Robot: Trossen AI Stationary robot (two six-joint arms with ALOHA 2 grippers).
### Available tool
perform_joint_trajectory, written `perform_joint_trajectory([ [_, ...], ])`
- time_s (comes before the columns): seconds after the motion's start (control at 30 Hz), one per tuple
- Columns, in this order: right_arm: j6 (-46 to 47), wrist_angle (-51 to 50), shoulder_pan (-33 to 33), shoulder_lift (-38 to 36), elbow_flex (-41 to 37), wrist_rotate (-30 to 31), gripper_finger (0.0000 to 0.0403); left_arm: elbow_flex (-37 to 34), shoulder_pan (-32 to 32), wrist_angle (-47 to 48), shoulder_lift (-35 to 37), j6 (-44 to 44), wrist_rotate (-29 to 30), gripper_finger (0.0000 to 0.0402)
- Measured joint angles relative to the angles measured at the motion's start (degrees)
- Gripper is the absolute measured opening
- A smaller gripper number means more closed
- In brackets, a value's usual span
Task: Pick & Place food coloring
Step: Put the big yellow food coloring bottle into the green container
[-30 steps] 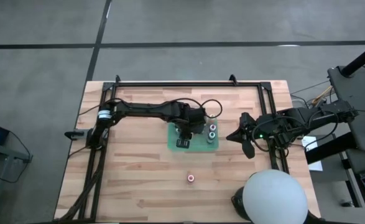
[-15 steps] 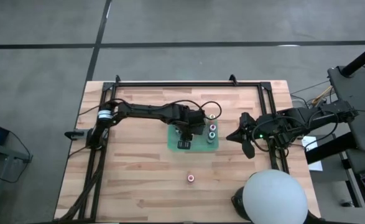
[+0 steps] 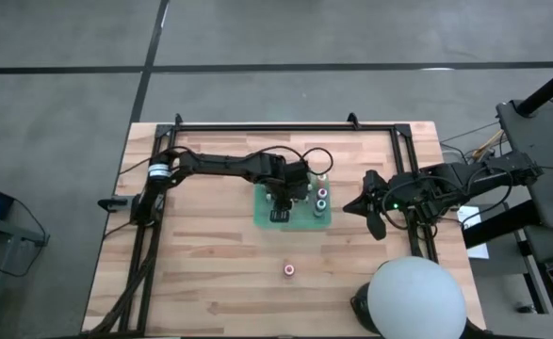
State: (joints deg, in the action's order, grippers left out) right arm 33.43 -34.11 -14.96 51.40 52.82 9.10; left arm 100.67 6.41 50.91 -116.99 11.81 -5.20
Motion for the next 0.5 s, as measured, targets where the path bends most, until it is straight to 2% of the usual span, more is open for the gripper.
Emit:
perform_joint_trajectory([
  [0.5, 0.0, 0.0, 0.0, 0.0, 0.0, 0.0, 0.0008, 0.2, 0.4, 5.5, 3.0, -0.9, 0.2, 0.0097],
])
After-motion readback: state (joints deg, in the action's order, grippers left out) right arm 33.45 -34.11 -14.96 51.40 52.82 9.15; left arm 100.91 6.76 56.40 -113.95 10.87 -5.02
